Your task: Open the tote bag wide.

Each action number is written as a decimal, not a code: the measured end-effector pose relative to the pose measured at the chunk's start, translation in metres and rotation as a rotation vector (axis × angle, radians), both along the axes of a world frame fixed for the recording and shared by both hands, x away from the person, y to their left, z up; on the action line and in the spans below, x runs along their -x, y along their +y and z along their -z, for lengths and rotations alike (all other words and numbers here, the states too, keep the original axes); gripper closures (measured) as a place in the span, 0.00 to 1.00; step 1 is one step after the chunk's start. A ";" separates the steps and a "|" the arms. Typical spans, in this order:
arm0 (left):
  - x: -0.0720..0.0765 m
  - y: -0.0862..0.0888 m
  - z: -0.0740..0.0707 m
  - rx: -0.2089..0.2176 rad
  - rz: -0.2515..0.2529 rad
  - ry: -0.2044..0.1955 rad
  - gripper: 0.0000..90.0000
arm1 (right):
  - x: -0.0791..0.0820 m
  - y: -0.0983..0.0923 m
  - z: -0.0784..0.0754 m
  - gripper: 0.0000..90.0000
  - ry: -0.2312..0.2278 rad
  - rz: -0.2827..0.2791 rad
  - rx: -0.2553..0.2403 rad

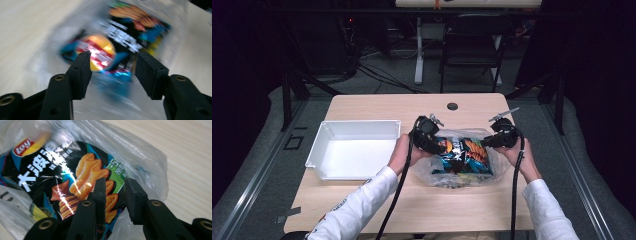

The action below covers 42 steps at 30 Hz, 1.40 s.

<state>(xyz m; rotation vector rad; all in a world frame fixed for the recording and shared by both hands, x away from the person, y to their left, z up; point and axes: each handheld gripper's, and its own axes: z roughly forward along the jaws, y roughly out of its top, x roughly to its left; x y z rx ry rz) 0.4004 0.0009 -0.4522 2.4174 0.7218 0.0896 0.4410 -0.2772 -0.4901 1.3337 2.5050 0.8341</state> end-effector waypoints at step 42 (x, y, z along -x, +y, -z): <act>0.005 0.038 0.044 0.006 -0.154 0.058 0.52 | -0.011 -0.004 0.018 0.72 0.009 0.087 0.048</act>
